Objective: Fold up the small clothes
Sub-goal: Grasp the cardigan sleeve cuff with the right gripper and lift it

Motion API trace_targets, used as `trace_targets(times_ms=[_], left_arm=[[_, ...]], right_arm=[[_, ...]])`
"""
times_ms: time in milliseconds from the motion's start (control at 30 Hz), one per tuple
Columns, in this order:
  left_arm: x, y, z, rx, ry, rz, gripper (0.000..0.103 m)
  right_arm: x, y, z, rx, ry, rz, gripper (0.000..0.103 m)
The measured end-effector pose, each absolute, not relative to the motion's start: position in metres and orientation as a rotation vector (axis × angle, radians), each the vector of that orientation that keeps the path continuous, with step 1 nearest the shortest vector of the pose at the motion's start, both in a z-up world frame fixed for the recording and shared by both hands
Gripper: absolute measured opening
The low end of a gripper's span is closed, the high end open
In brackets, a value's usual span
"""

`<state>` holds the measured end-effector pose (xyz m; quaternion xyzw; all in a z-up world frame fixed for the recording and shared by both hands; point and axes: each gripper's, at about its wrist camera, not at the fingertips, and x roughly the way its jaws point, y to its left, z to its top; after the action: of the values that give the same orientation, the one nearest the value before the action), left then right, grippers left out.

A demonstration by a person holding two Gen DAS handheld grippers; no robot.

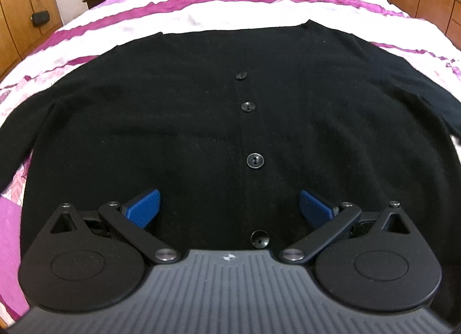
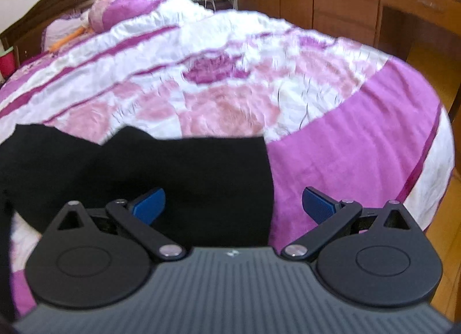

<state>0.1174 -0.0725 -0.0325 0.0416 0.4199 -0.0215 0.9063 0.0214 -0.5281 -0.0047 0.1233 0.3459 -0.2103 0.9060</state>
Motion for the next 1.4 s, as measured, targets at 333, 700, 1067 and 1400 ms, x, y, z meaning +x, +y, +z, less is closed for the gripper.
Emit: trace_targets(times_ms=[333, 700, 1067, 1400], left_arm=[[0.114, -0.074, -0.045, 0.087, 0.846, -0.026, 0.103], [0.115, -0.070, -0.045, 0.081, 0.873, -0.037, 0.103], [0.105, -0.059, -0.029, 0.045, 0.884, -0.062, 0.103], [0.084, -0.046, -0.011, 0.076, 0.806, -0.063, 0.103]], right_arm=[[0.029, -0.541, -0.037, 0.341, 0.728, -0.398, 0.103], [0.021, -0.527, -0.027, 0.325, 0.675, -0.365, 0.076], [0.013, -0.530, -0.001, 0.414, 0.654, -0.335, 0.012], [-0.003, -0.522, 0.041, 0.476, 0.542, -0.274, 0.011]])
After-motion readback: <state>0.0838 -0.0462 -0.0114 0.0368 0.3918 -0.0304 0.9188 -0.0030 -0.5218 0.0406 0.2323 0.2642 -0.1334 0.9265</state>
